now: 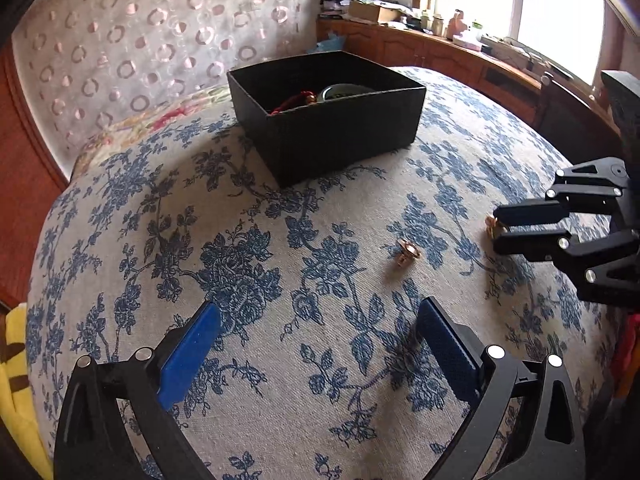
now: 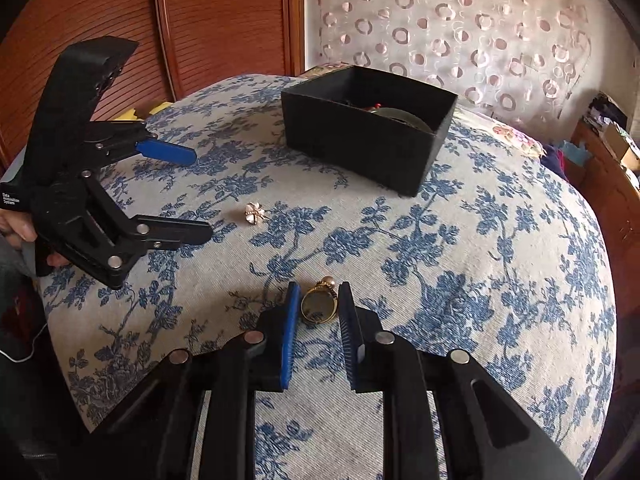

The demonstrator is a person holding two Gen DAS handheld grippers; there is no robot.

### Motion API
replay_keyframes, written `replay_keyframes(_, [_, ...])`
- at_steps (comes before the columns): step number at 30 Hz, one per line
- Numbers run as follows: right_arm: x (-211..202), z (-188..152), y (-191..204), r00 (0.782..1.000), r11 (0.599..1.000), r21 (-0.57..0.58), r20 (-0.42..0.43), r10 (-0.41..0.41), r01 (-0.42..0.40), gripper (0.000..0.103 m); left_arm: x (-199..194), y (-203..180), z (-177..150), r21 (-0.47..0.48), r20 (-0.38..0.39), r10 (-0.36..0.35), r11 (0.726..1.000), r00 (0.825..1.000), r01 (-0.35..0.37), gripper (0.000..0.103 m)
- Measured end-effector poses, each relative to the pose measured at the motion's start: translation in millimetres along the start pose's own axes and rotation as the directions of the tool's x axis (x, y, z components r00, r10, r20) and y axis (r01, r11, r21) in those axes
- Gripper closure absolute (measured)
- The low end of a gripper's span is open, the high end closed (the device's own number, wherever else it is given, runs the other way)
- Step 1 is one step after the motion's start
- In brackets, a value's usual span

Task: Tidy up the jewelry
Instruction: 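Grasp the gold ring with the right tool while the left tool grasps the gold earring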

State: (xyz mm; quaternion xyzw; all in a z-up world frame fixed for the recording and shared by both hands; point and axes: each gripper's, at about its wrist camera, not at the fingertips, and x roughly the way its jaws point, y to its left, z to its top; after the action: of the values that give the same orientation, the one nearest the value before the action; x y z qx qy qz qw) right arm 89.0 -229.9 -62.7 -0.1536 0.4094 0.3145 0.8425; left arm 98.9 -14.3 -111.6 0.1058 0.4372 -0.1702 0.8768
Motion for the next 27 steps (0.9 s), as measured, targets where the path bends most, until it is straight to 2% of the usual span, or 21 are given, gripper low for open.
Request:
replay_keyframes(7, [0.7,-0.9,0.2,1.000,1.000,-0.001,0.001,-0.006,0.006,0.081,0.3,-16.7,7.8,0.049,-0.018,0.013,0.999,1.000,-0.012,0.008])
replay_keyframes(11, [0.7,-0.9,0.5,1.000,1.000,-0.002,0.001,-0.008,0.008,0.081,2.8,-24.9,15.4,0.058,-0.010,-0.016,0.998,1.000,0.017,0.008])
replay_keyframes(13, [0.7,-1.0,0.8,1.000,1.000,-0.002,0.001,-0.008,0.008,0.081,3.2,-27.1,19.6,0.049,0.002,-0.057,0.997,0.998,0.057,0.008])
replay_keyframes(14, [0.7,-1.0,0.6,1.000,1.000,-0.002,0.001,-0.008,0.008,0.081,3.1,-27.6,21.3,0.044,0.007,-0.072,0.996,0.997,0.071,0.016])
replay_keyframes(15, [0.7,-1.0,0.7,1.000,1.000,-0.002,0.001,-0.009,0.009,0.081,3.4,-28.1,23.6,0.040,0.011,-0.083,0.996,0.996,0.083,0.029])
replay_keyframes(18, [0.8,-1.1,0.7,1.000,1.000,-0.002,0.001,-0.008,0.008,0.081,4.5,-29.9,25.5,0.038,0.013,-0.092,0.995,0.996,0.091,0.053])
replay_keyframes(19, [0.8,-1.0,0.8,1.000,1.000,-0.002,0.001,-0.008,0.008,0.081,4.6,-30.6,25.3,0.039,0.013,-0.094,0.995,0.995,0.094,0.057])
replay_keyframes(21, [0.8,-1.0,0.8,1.000,1.000,-0.002,0.001,-0.007,0.007,0.081,4.4,-33.3,24.8,0.048,0.017,-0.088,0.995,0.996,0.087,0.075])
replay_keyframes(23, [0.7,-1.1,0.7,1.000,1.000,-0.002,0.002,-0.008,0.008,0.081,4.2,-35.3,25.0,0.053,0.021,-0.083,0.995,0.996,0.082,0.084])
replay_keyframes(27, [1.1,-1.1,1.1,1.000,1.000,-0.002,0.002,-0.008,0.008,0.081,5.0,-37.2,25.9,0.049,0.030,-0.086,0.995,0.996,0.084,0.088])
